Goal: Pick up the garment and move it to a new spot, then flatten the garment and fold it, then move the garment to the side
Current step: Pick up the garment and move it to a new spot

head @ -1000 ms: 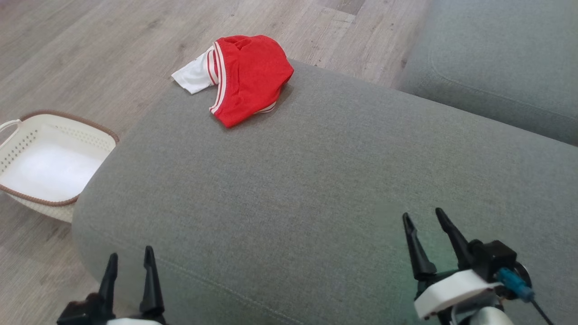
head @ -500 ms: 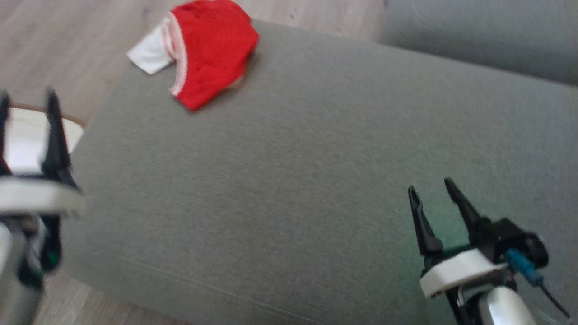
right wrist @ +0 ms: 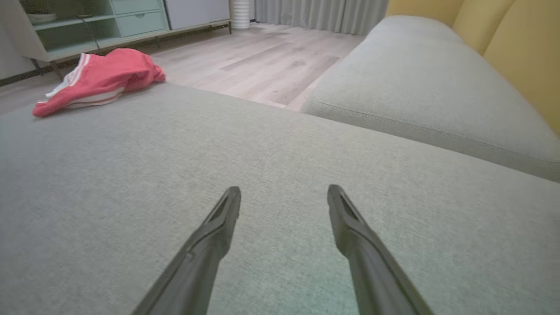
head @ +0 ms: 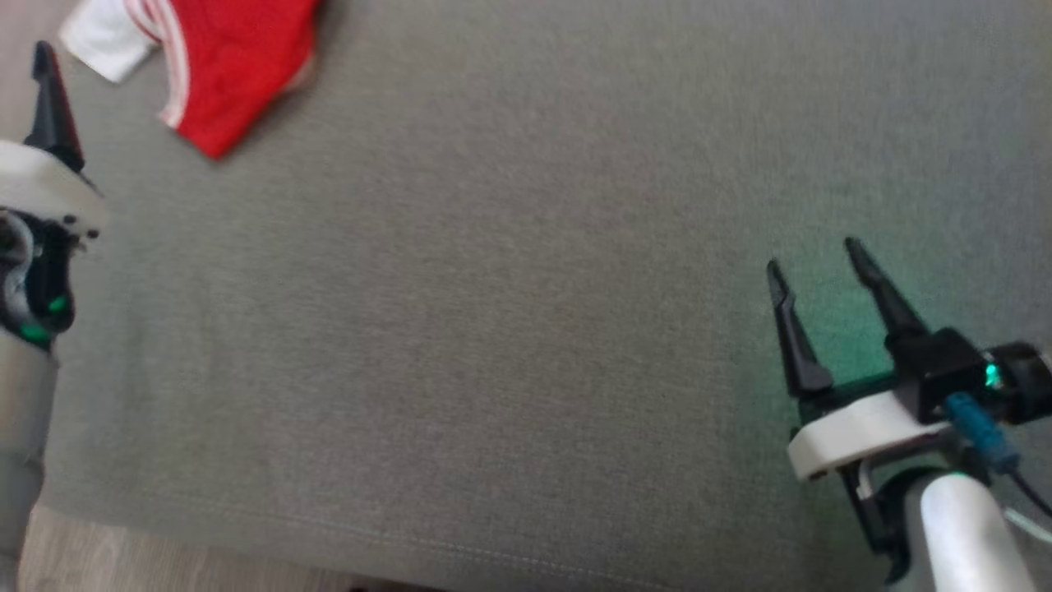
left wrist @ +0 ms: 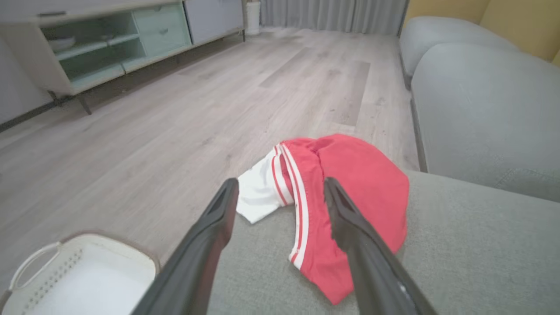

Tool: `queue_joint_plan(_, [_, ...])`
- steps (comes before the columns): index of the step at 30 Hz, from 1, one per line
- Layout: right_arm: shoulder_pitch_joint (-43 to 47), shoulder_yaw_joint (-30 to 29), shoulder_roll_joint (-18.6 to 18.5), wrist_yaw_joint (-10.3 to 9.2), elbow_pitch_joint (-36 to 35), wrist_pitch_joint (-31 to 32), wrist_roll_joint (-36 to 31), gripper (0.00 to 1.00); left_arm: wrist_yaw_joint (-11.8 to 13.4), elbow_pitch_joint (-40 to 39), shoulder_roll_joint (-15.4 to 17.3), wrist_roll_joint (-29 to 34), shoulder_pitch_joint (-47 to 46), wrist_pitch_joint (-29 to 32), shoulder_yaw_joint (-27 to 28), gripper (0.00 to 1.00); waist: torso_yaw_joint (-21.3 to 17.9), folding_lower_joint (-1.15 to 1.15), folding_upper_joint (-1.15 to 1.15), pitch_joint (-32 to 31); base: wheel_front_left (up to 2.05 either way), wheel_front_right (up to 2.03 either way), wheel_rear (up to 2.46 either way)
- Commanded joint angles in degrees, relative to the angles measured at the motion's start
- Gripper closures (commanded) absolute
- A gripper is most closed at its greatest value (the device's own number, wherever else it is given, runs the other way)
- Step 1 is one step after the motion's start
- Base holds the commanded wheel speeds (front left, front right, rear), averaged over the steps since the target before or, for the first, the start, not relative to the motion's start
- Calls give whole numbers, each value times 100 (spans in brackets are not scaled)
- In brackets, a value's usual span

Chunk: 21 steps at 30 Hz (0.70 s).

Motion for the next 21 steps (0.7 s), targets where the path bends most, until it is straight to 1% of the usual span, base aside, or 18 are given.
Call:
queue_joint_plan(1, [-150, 74, -26, 39, -314, 56, -62, 0, -39, 123, 239, 31, -370, -5, 177, 0, -234, -2, 0, 403, 0, 0, 0])
queue_joint_plan(7, [-155, -25, -26, 39, -680, 176, -177, 0, -241, 1160, -127, -77, -811, -148, 121, 0, -353, -2, 0, 811, 0, 0, 0])
queue_joint_plan(8, [-155, -25, -26, 39, -680, 176, -177, 0, -241, 1160, -127, -77, -811, -148, 121, 0, -353, -2, 0, 811, 0, 0, 0])
queue_joint_plan(11, [-157, -40, -26, 39, -799, 198, -192, 0, -442, 1743, -329, -184, -971, -107, 76, 0, -401, -2, 0, 981, 0, 0, 0])
queue_joint_plan(18, [-216, -68, -26, 39, -915, 214, -197, 0, -546, 2445, -469, -245, -1247, -215, 72, 0, -495, -2, 0, 1191, 0, 0, 0])
queue_joint_plan(20, [-229, -89, -26, 39, -922, 208, -195, 0, -618, 2602, -520, -282, -1310, -190, 65, 0, -515, -2, 0, 1219, 0, 0, 0])
queue_joint_plan(21, [-236, -97, -26, 39, -922, 203, -194, 0, -654, 2672, -535, -291, -1341, -188, 56, 6, -525, -2, 0, 1227, 0, 0, 0])
